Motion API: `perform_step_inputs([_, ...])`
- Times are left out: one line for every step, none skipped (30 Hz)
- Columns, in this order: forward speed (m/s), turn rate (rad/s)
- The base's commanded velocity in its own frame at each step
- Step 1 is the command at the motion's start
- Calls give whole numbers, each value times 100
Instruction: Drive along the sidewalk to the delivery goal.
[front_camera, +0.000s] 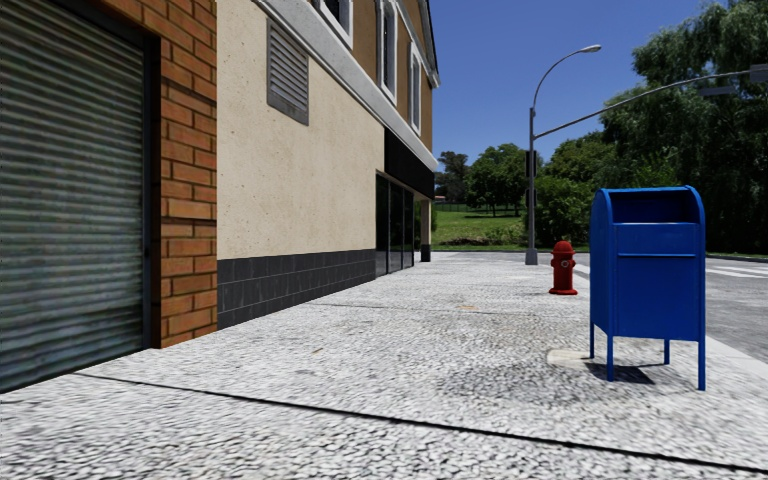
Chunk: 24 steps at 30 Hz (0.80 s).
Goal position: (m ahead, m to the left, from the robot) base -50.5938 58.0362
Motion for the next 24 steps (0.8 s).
perform_step_inputs([0,31])
perform_step_inputs([0,38])
perform_step_inputs([0,40])
perform_step_inputs([0,40])
perform_step_inputs([0,41])
perform_step_inputs([0,41])
perform_step_inputs([0,41])
perform_step_inputs([0,41])
perform_step_inputs([0,41])
perform_step_inputs([0,41])
perform_step_inputs([0,41])
perform_step_inputs([0,41])
perform_step_inputs([0,42])
perform_step_inputs([0,43])
perform_step_inputs([0,43])
perform_step_inputs([0,43])
perform_step_inputs([0,43])
perform_step_inputs([0,43])
perform_step_inputs([0,43])
perform_step_inputs([0,43])
perform_step_inputs([0,43])
perform_step_inputs([0,43])
perform_step_inputs([0,43])
perform_step_inputs([0,43])
